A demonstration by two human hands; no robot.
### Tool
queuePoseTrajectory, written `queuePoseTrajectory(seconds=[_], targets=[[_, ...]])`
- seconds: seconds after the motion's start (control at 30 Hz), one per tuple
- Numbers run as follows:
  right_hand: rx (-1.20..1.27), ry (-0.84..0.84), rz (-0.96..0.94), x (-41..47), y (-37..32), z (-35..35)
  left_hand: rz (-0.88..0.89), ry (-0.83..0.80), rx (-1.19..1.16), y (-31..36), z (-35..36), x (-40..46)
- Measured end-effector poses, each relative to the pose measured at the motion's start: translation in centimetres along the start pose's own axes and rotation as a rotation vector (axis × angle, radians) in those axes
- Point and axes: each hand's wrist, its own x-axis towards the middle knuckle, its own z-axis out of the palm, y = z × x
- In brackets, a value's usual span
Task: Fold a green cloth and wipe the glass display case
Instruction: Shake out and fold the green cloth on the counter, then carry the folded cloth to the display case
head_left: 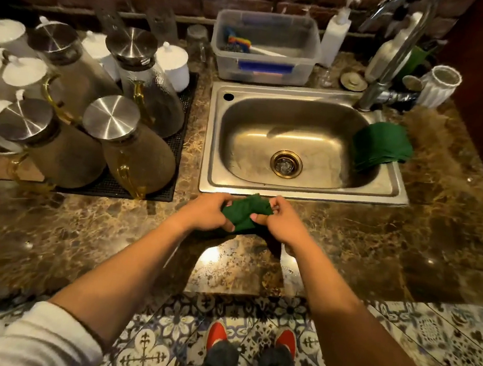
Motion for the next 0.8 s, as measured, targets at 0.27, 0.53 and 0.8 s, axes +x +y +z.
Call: queuePoseTrajectory(seconds=[0.27, 0.53, 0.8], targets=[[0.251, 0.011, -0.278, -7.4, -2.6, -8.4, 0.212, -0.234, -0.583, 8.7, 1.0, -0.2], [0.653, 0.203, -0.282, -14.1, -0.8, -20.7, 0.322, -0.452, -1.054, 24.1, 8.8, -1.3], [0.843, 0.582, -0.276, -22.0, 5.2, -34.7, 0.237, -0.498, -1.193, 40.2, 19.8, -2.3]])
